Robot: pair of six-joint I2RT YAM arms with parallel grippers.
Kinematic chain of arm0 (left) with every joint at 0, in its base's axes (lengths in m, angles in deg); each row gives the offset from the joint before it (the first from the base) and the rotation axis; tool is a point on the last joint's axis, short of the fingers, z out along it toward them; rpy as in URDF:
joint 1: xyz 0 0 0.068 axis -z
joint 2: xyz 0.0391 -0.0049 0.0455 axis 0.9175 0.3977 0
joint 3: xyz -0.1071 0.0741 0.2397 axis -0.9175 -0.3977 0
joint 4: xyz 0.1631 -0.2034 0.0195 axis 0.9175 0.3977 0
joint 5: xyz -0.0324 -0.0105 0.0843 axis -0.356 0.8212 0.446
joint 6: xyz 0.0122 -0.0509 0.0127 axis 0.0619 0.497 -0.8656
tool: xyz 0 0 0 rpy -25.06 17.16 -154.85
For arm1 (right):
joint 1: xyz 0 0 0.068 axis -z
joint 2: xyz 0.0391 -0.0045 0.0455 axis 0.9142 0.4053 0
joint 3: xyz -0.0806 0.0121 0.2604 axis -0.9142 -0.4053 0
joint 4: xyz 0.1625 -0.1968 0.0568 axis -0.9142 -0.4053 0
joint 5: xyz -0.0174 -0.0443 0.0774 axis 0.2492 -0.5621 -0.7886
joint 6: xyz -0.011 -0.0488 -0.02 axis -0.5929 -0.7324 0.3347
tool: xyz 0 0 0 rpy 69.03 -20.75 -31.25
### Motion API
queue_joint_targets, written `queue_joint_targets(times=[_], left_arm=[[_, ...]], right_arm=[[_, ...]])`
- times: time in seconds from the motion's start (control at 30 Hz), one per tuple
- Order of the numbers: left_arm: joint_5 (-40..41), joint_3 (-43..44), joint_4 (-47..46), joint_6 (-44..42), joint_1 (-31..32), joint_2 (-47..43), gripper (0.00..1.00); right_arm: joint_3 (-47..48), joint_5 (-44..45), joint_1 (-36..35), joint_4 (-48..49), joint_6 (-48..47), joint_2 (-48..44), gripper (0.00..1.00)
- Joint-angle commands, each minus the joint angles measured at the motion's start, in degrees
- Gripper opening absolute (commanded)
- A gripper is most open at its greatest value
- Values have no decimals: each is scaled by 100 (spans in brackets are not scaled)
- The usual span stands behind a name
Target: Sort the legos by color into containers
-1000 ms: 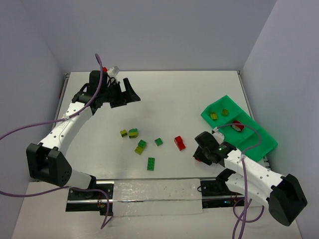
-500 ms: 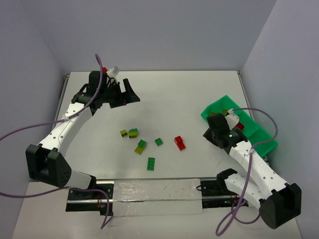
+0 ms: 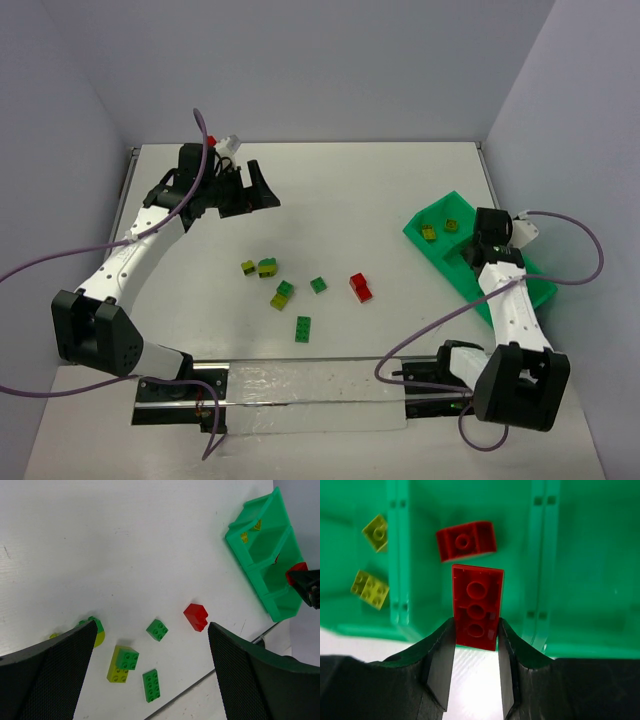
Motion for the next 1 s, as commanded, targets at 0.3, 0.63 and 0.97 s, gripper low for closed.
queue_joint_targets(times=[0.3, 0.63, 0.97], left_arm=[[-9, 221, -63, -129, 9, -10, 99], [456, 335, 127, -210, 9, -87, 99], [418, 321, 110, -148, 0, -112, 99]], right_arm=[[585, -347, 49, 743, -416, 92, 81], [26, -2113, -2742, 1362, -1204, -520, 74], [511, -2105, -4654, 720, -2100, 830, 80]])
